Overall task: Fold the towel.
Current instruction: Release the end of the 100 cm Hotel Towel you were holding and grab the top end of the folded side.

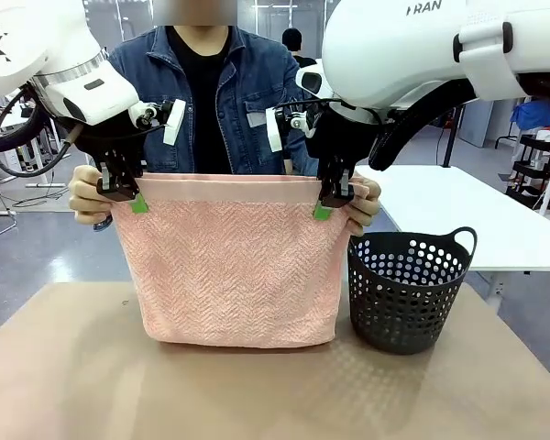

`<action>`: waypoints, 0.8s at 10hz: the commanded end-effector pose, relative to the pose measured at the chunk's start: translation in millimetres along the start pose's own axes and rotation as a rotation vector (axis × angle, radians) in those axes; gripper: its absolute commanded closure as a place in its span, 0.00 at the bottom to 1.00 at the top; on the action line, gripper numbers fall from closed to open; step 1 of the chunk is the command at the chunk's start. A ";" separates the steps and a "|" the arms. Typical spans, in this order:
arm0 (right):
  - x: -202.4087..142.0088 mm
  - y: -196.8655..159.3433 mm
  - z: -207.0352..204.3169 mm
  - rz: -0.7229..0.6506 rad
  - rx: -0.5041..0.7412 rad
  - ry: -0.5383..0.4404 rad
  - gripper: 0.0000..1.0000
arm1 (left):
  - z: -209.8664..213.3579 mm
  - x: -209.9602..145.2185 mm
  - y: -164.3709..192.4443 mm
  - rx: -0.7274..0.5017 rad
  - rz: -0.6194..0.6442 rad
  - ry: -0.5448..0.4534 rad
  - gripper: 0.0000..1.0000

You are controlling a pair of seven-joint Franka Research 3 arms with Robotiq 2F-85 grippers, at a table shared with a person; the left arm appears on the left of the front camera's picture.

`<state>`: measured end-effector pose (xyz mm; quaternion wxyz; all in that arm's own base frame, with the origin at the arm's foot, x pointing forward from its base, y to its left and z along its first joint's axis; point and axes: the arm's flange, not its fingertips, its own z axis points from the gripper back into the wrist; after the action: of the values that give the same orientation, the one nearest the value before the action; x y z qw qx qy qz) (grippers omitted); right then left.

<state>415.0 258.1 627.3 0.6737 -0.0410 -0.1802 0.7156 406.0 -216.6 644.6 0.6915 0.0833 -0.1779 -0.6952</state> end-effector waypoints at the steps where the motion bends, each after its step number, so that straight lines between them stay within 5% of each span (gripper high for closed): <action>1: -0.5 -0.2 -0.2 0.000 0.002 0.001 1.00 | 1.7 -0.6 2.0 0.006 -0.003 0.006 1.00; 2: -0.5 -0.2 -0.2 0.000 0.002 0.001 1.00 | 1.7 -0.6 2.0 0.006 -0.003 0.006 1.00; 3: 0.0 0.0 0.0 0.000 0.000 0.000 0.97 | 0.0 0.0 0.0 0.000 0.000 0.000 0.63; 4: -1.1 1.8 1.5 0.004 -0.003 0.018 0.61 | 6.4 -3.0 -2.4 0.018 -0.033 -0.007 0.56; 5: -1.5 3.6 6.0 -0.014 -0.016 0.010 0.59 | 12.3 -5.5 -4.4 0.046 -0.020 0.012 0.21; 6: -1.1 7.0 15.0 -0.019 -0.049 -0.001 0.23 | 20.5 -7.0 -8.9 0.075 -0.014 0.017 0.16; 7: -0.7 12.0 27.2 -0.020 -0.111 0.012 0.21 | 32.1 -8.2 -15.9 0.135 -0.017 0.015 0.00; 8: 0.0 17.3 37.5 -0.004 -0.173 0.031 0.00 | 42.7 -9.0 -21.5 0.191 -0.018 0.004 0.00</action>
<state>399.8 251.5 657.0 0.6672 -0.0712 -0.2123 0.7104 382.9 -206.3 678.5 0.6794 0.1188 -0.2140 -0.6917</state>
